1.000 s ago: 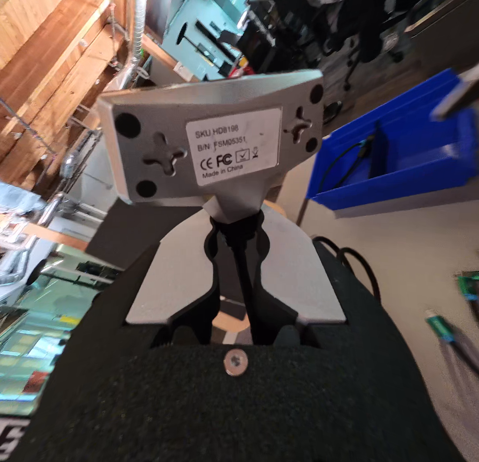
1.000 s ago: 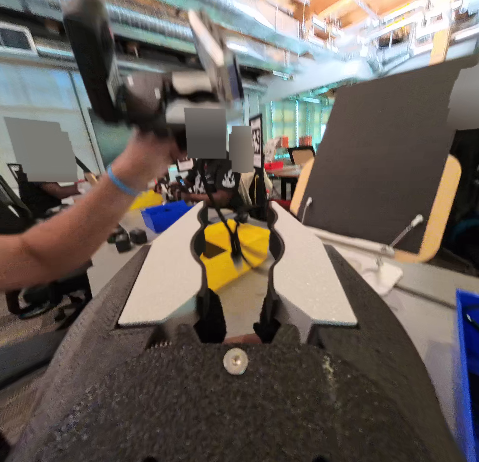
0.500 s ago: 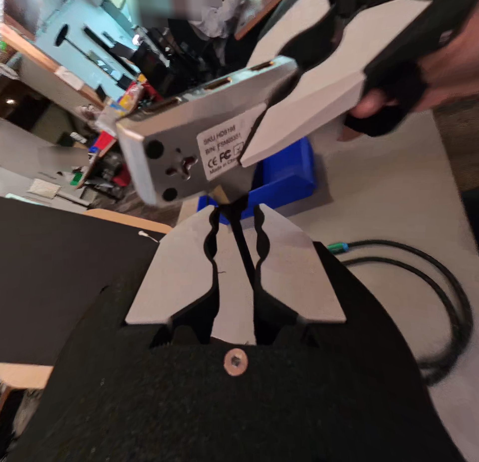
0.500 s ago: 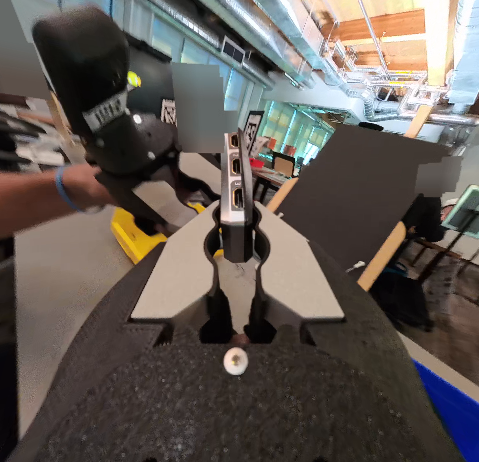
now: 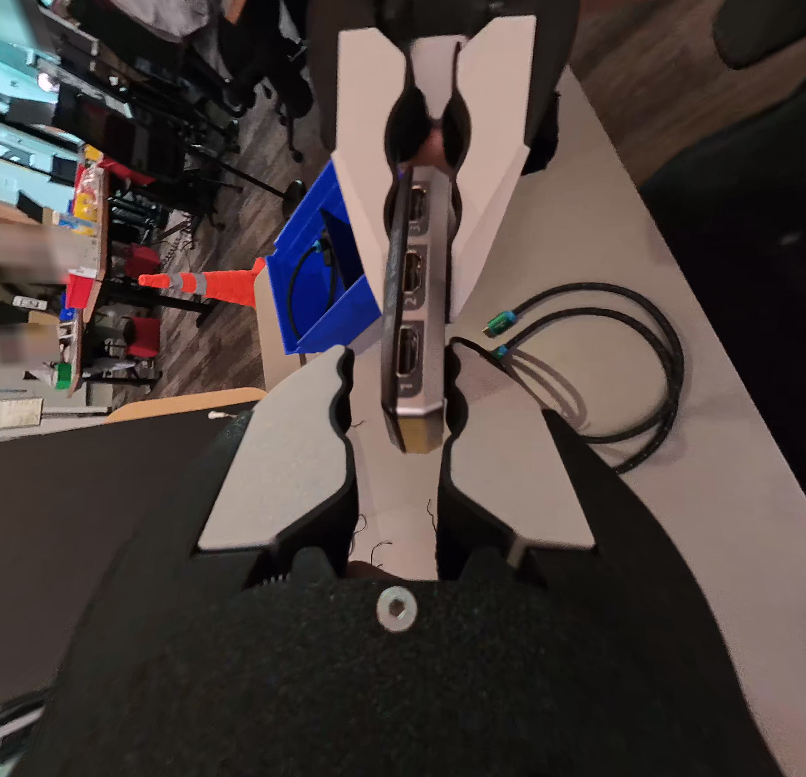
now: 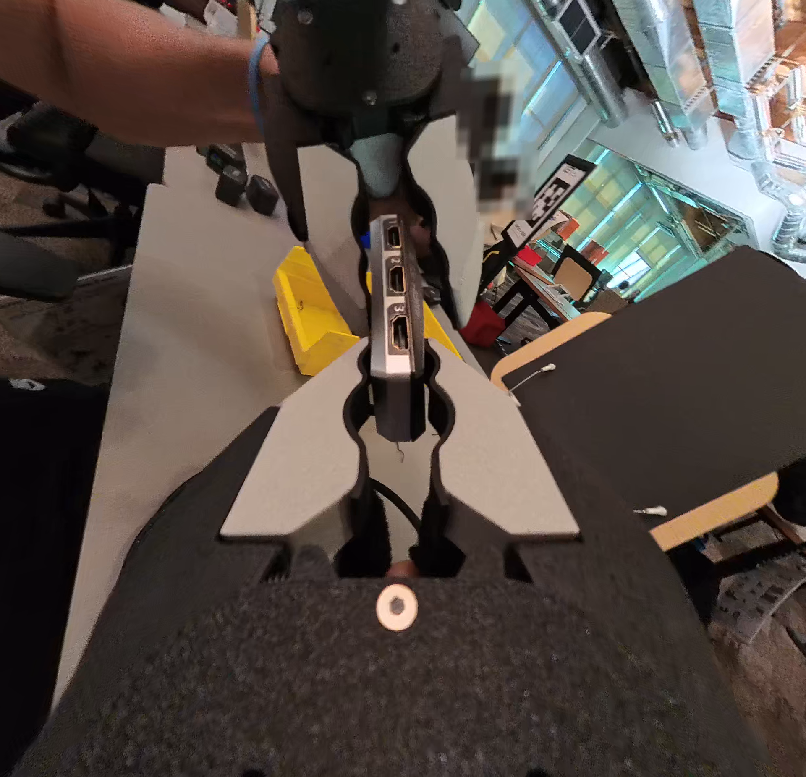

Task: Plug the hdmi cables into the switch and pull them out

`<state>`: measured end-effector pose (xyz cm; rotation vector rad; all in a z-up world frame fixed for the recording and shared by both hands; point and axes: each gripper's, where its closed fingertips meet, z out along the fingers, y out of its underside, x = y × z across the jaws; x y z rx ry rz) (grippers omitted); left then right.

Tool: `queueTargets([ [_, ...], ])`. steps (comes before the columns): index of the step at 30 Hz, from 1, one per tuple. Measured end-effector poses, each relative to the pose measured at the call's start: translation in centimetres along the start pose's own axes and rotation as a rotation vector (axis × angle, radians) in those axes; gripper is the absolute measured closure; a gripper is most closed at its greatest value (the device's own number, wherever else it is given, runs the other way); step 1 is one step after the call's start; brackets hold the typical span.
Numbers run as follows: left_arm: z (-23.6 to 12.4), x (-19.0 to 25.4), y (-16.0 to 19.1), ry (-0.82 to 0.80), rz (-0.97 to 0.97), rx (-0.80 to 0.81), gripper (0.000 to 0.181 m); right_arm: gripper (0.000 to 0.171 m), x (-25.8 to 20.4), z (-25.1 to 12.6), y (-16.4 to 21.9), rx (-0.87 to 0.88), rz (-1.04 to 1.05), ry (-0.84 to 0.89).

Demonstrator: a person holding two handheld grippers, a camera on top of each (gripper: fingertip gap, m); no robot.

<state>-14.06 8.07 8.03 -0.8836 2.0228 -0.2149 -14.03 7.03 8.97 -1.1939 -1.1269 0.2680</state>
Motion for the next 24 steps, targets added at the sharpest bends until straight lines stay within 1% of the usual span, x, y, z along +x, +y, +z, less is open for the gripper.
queueTargets([
  [2,0.0,0.8,-0.5,0.034,0.022,0.028,0.145,0.151,-0.7,0.0,-0.2,0.001,-0.021,-0.026],
  [5,-0.6,2.1,-2.2,0.071,0.041,0.132,0.153,0.152,-1.5,-0.6,-1.0,0.055,0.007,-0.075],
  [7,-0.5,1.8,-2.2,0.046,0.036,0.118,0.159,0.151,-1.5,-0.8,-1.2,0.061,-0.009,-0.053],
  [12,-0.6,0.7,-1.2,-0.024,0.017,0.074,0.160,0.150,-0.2,-1.8,-0.7,0.019,-0.013,0.046],
  [16,-0.7,1.2,-1.2,-0.042,0.035,0.062,0.159,0.151,-0.6,-1.9,-0.5,0.008,-0.012,-0.006],
  [20,-0.7,1.6,-0.8,-0.031,0.019,0.050,0.160,0.151,-0.9,-1.6,0.0,-0.020,-0.053,-0.014],
  [24,-0.6,2.0,-0.8,-0.026,0.004,0.067,0.160,0.151,-1.2,-1.3,0.5,-0.033,-0.051,-0.035],
])
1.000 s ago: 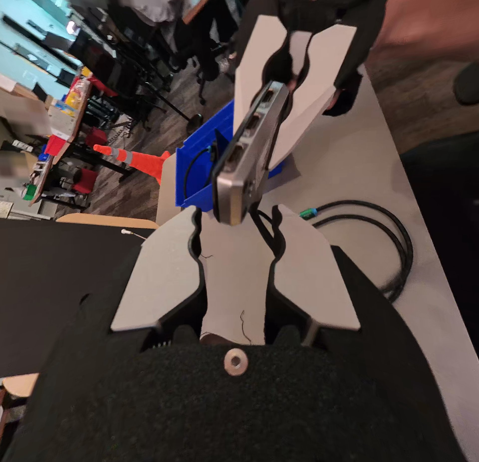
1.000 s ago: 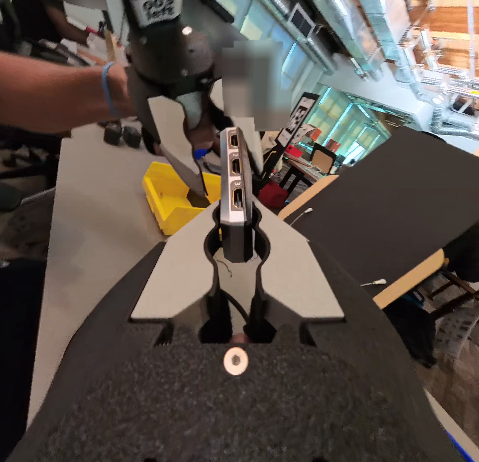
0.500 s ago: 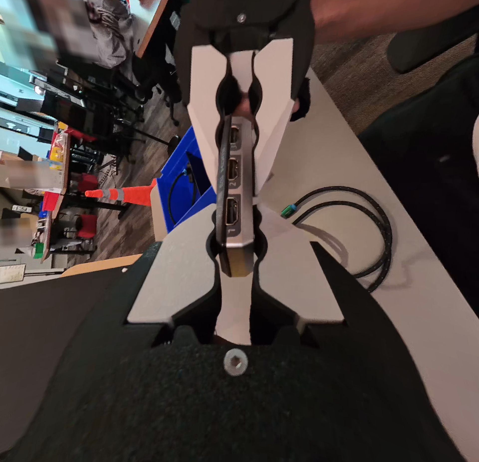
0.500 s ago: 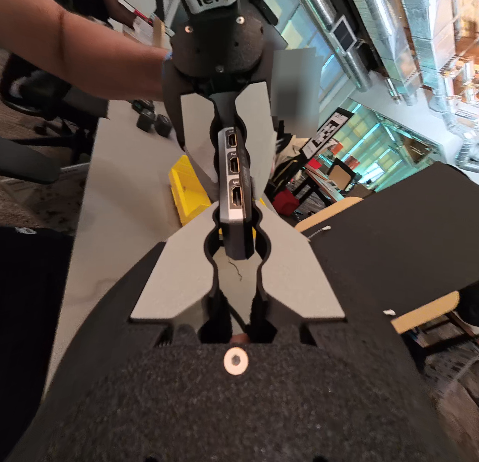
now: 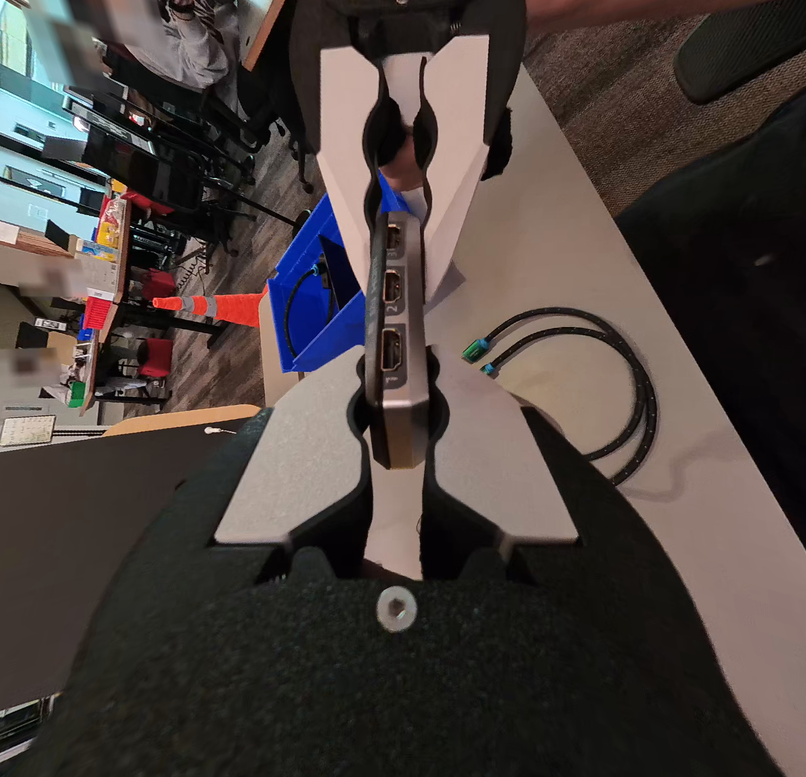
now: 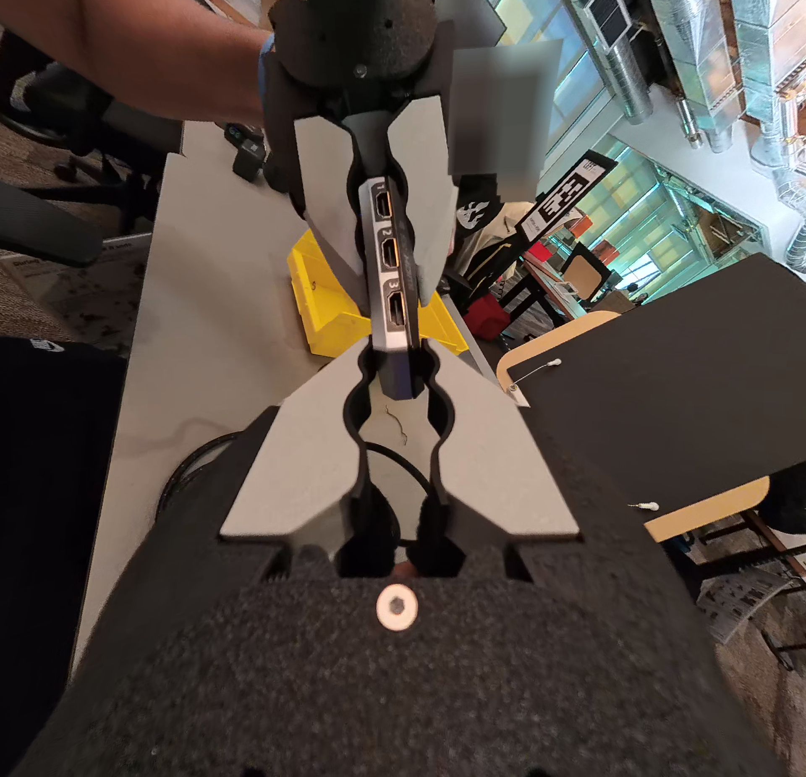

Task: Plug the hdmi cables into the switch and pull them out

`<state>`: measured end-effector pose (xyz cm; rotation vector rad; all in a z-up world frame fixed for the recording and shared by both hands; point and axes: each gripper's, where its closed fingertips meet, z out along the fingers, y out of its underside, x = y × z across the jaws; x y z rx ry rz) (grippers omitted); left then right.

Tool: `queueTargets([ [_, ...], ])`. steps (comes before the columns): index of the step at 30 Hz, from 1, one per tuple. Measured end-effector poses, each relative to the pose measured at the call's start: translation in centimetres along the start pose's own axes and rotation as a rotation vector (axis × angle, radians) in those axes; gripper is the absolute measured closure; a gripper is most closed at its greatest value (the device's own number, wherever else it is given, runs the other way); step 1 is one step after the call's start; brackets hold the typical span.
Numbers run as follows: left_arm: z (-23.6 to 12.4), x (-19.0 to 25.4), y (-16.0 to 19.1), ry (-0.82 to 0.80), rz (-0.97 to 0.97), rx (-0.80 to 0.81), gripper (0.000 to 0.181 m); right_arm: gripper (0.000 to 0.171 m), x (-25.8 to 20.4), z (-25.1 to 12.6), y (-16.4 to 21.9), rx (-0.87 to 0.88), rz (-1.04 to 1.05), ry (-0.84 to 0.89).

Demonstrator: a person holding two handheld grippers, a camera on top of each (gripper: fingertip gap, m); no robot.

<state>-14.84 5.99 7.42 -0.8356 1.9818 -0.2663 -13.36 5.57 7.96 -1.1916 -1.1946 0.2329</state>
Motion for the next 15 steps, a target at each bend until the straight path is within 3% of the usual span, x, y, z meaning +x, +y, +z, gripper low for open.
queueTargets([
  [6,1.4,-0.3,1.7,-0.046,-0.083,-0.063,0.160,0.150,0.5,0.7,2.0,-0.098,0.044,0.013],
  [9,1.3,-2.3,2.0,-0.102,-0.143,-0.093,0.160,0.145,2.7,1.1,2.7,-0.081,0.160,0.116],
  [12,-0.6,-6.0,2.2,-0.199,-0.180,-0.067,0.160,0.145,4.9,-0.1,2.4,0.012,0.295,0.191],
  [15,-3.6,-10.6,3.4,-0.335,-0.223,-0.058,0.160,0.146,5.1,-1.1,4.2,0.006,0.431,0.155],
])
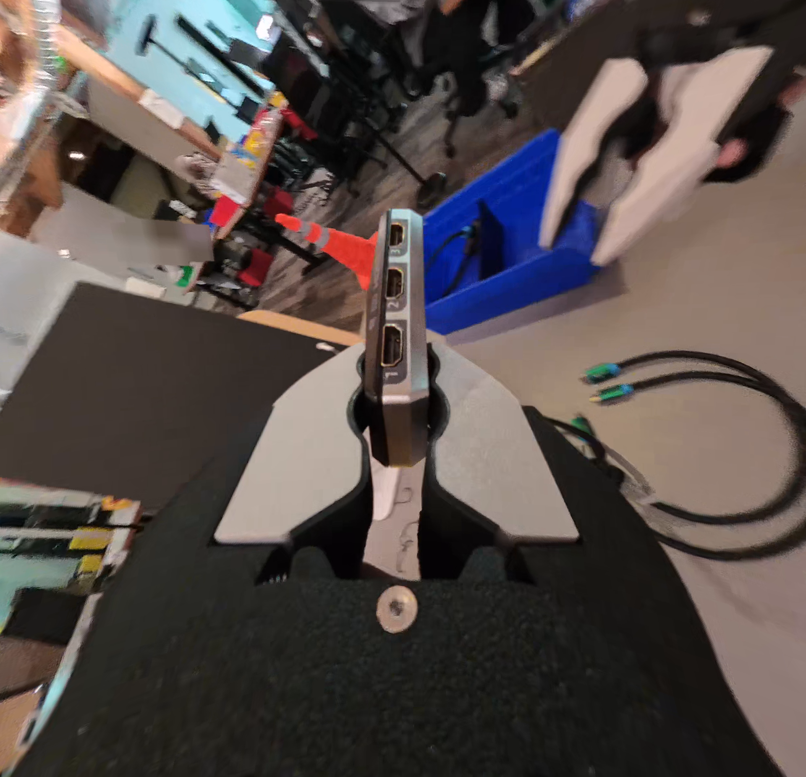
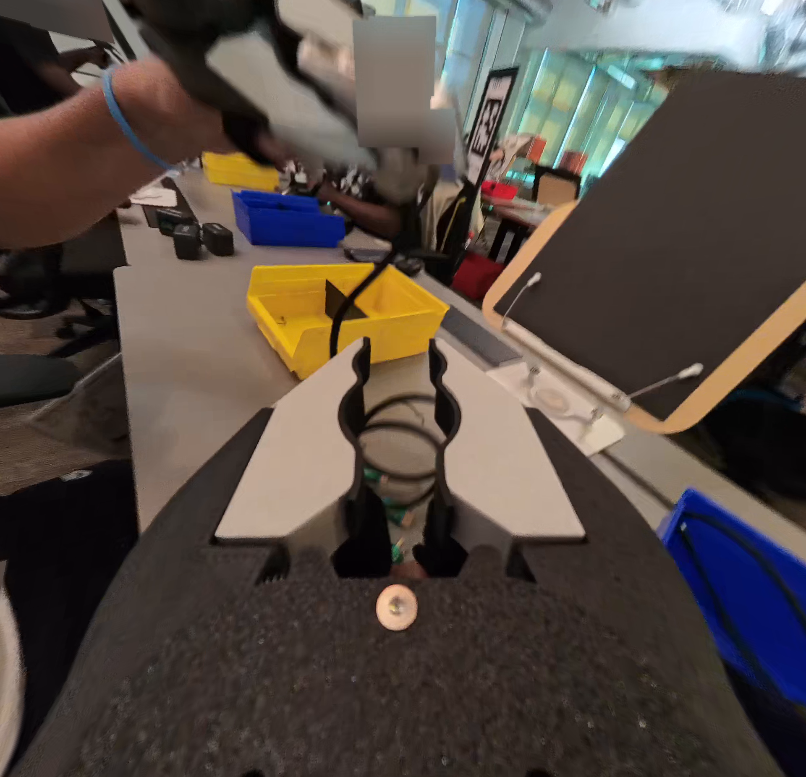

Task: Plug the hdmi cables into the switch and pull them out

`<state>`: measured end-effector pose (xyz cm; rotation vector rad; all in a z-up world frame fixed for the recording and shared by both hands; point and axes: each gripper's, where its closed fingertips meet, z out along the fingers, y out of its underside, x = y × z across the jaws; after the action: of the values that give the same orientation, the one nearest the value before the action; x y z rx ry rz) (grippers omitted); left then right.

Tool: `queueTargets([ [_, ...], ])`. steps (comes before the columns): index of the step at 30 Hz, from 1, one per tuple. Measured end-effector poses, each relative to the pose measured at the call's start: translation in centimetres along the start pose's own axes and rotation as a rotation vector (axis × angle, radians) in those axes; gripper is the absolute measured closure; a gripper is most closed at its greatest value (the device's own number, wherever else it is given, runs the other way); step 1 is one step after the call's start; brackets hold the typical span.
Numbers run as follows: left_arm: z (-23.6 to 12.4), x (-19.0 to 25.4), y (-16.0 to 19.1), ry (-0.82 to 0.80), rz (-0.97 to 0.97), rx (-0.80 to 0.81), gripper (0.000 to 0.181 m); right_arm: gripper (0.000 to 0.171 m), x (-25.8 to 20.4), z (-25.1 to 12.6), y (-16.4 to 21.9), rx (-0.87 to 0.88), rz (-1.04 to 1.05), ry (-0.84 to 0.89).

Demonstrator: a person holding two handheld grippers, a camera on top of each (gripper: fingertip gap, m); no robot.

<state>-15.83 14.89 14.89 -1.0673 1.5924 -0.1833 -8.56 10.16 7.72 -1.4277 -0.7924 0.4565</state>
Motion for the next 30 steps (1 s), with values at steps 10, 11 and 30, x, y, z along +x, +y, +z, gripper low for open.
queueTargets([
  [10,-0.1,0.7,2.2,-0.190,0.149,-0.023,0.160,0.123,2.1,0.2,19.1,-0.491,0.414,0.165],
  [11,0.6,2.3,3.0,-0.186,0.141,-0.033,0.160,0.122,2.0,-0.1,20.7,-0.513,0.449,0.196],
  [30,6.3,19.1,14.7,-0.140,-0.151,-0.159,0.160,0.161,-0.9,-1.0,27.2,-0.736,0.310,0.337],
])
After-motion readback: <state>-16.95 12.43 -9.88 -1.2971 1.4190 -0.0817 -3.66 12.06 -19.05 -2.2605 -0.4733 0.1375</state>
